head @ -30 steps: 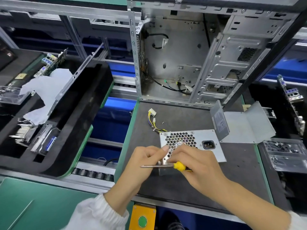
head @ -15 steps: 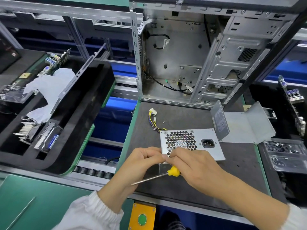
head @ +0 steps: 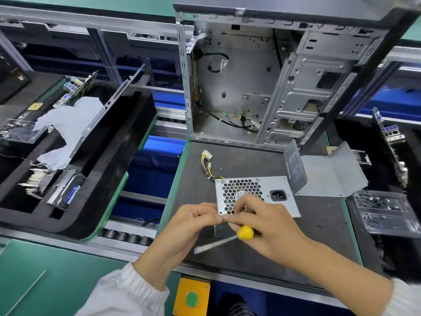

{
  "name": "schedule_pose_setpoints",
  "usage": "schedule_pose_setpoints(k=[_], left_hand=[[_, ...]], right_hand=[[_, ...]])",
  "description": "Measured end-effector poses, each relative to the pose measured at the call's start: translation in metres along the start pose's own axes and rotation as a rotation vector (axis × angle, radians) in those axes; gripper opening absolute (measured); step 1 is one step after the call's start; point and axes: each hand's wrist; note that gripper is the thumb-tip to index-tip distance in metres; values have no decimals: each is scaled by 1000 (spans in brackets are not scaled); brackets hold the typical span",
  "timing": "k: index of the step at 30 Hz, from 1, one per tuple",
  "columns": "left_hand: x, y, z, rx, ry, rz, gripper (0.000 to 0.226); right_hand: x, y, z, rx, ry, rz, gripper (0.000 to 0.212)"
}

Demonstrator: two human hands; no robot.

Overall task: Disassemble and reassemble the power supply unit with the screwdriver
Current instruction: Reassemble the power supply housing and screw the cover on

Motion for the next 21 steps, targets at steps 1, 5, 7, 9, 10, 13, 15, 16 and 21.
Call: schedule_pose_setpoints(k=[1, 5, 7, 9, 10, 13, 15, 16, 21], left_hand=[[0, 0, 0, 0, -11, 1, 24], [-1, -1, -1, -10, -27, -12, 28], [-1, 0, -2, -27, -40, -19, 33], [0, 0, -4, -51, -45, -26, 37], [0, 0, -4, -56, -49, -34, 37], [-1, 1, -5, -52, -36, -48, 42], [0, 1, -4, -44, -25, -48, 35], [0, 1, -4, -40, -21, -49, 29], [3, 1, -6, -42, -6, -60, 21]], right_hand=[[1, -3, 2, 4, -82, -114, 18], [-2, -18, 8, 70, -332, -495, 12], [-2, -28, 12, 155, -359, -604, 12], [-2, -38, 19, 248, -366, -654, 16], [-1, -42, 25, 304, -387, -675, 17], [-2, -51, 52, 459, -234, -590, 20], [-2, -55, 74, 507, -31, -452, 14], [0, -57, 85, 531, 59, -373, 12], [21, -71, 109, 522, 428, 35, 14]])
Point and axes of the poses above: each hand's wrist, its own y-axis away from the middle knuckle, its own z-axis out of the back of the hand, x = y × z, and after that the axes turned 15 degrees about -x, right-handed
